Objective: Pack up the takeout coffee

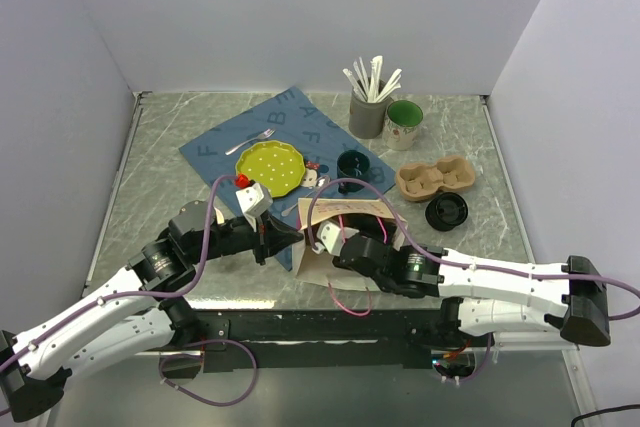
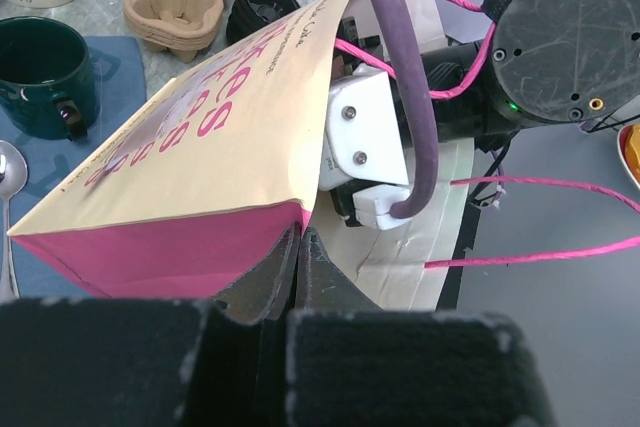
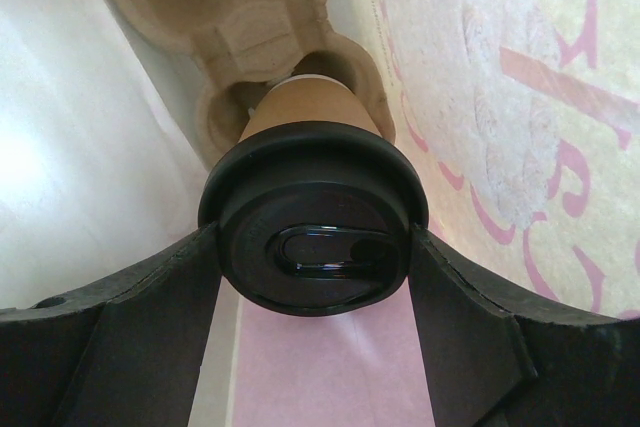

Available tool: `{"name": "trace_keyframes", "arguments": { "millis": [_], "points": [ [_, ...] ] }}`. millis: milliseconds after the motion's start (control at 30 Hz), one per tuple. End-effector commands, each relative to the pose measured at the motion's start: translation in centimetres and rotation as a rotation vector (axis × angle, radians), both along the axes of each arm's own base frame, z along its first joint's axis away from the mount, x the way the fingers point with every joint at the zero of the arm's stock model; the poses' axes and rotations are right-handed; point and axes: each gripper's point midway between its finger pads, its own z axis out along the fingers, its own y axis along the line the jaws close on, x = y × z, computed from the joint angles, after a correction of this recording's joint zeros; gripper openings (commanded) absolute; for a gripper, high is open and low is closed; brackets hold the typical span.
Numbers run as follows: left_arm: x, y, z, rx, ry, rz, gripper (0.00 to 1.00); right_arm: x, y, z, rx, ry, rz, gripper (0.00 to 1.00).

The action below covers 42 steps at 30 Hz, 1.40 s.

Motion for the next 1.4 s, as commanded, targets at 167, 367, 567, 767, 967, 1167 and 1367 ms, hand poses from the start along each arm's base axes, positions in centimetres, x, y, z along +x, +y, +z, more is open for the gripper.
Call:
{"name": "trace_keyframes", "arguments": {
  "millis": [167,367,567,767,967,1167,1367],
  "points": [
    [-0.7,-0.2,2.0,-0.057,-0.023,-0.034,0.01,1.2,0.6,-0.3,0.074,-0.011,-0.038,0.36],
    [-0.8,-0.1,1.9,-0.054,-0.020,-0.036,0.01,1.3,1.4,-0.4,0.109,0.011,-0.020,0.36],
    [-0.7,-0.1,1.9,-0.056,-0.016,-0.031,0.01,0.9,1.7,-1.2,0.111,0.054,-0.003,0.36],
    [-0.7,0.0,1.6,-0.047,-0.015,-0.028,0.01,0.8,1.6,-2.0,0.096,0.091,-0.010,0.36],
    [-0.8,0.2,1.3,-0.040,-0.010,-0.026,0.01,1.2,1.7,-2.5,0.093,0.113,-0.031,0.37],
    [-0.8,0.3,1.2,-0.036,-0.008,-0.020,0.01,1.6,1.7,-2.9,0.102,0.140,-0.056,0.41],
    [-0.7,0.3,1.1,-0.032,-0.005,-0.016,0.01,1.8,1.6,-3.5,0.092,0.162,-0.084,0.49]
  ]
}}
